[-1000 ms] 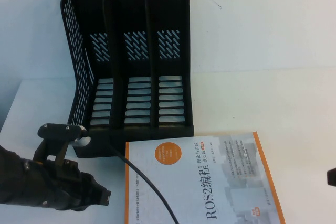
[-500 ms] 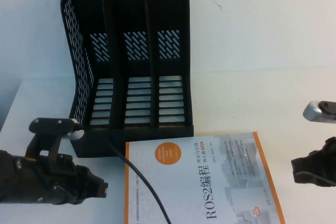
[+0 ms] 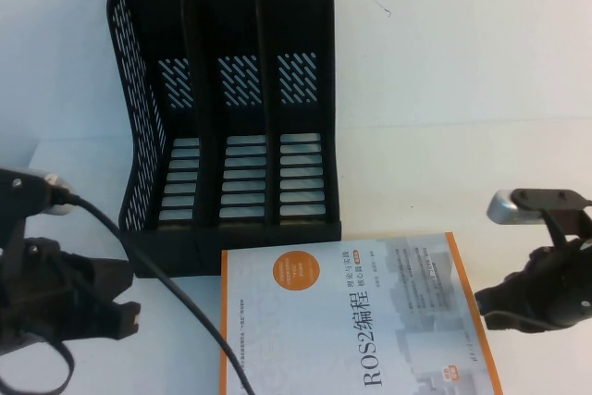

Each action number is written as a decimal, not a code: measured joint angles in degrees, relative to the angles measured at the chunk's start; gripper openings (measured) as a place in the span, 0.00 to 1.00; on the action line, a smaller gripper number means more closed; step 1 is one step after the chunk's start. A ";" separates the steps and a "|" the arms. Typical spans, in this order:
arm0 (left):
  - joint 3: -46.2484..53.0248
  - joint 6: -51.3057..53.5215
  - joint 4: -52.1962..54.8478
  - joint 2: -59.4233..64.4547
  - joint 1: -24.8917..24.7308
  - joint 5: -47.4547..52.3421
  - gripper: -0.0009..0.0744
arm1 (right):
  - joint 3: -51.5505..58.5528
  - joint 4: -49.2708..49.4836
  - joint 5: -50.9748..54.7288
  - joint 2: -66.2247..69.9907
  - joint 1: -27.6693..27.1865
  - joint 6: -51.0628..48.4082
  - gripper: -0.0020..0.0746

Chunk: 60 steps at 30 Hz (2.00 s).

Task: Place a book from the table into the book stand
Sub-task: Push book with right arm, then pick up the book with your left arm

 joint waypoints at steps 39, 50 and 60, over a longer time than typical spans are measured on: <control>0.00 8.21 -19.53 3.82 23.39 23.84 0.01 | -4.86 -20.14 10.61 -27.65 3.24 17.08 0.03; 0.00 19.67 -28.01 17.97 25.76 26.79 0.31 | -4.40 -39.93 27.65 -54.95 2.66 34.14 0.03; 0.00 24.90 -38.22 32.34 25.76 23.65 0.62 | 2.61 -53.96 34.98 -69.25 2.66 46.97 0.03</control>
